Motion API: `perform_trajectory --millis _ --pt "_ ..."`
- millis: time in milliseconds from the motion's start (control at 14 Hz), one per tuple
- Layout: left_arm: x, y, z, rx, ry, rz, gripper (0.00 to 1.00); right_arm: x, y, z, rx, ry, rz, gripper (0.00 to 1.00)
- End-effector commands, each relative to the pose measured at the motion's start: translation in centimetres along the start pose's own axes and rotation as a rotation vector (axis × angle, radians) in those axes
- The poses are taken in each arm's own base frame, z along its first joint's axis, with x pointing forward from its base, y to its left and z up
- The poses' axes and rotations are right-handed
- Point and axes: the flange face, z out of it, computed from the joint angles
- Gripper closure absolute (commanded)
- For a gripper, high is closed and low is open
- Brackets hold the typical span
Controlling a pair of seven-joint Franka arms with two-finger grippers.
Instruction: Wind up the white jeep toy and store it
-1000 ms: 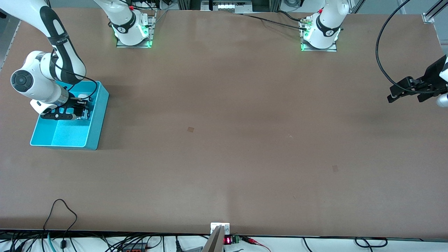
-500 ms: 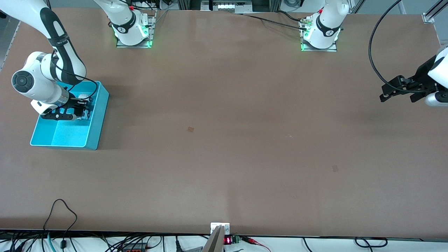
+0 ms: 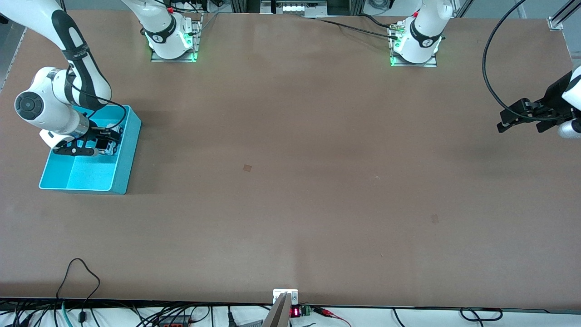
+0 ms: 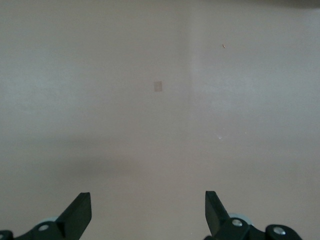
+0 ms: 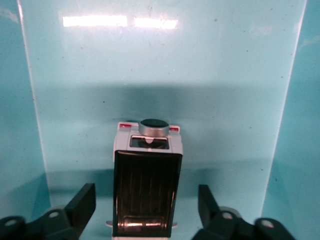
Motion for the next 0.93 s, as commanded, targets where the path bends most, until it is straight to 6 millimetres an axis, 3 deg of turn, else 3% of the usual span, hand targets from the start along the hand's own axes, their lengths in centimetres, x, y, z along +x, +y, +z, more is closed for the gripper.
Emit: perform_trajectory --millis 0,357,500,857 --pt "-0.3 -0.1 -0.8 -0.015 -0.003 -0.001 0.00 0.2 0.4 -0.5 -0.002 0.020 -0.015 0.00" --pt "-0.4 0.4 -0.8 -0.012 -0.013 -0.011 0.00 0.5 0.4 -3.8 -0.012 0.075 -0.004 0.00" --pt "-0.4 0.5 -0.7 -0.012 -0.015 -0.028 0.00 0.5 0.4 -6.1 -0.019 0.112 -0.010 0.00" --pt "-0.5 0.7 -0.7 -0.008 -0.015 -0.009 0.00 1.3 -1.4 -14.8 -0.030 0.122 -0.040 0.00"
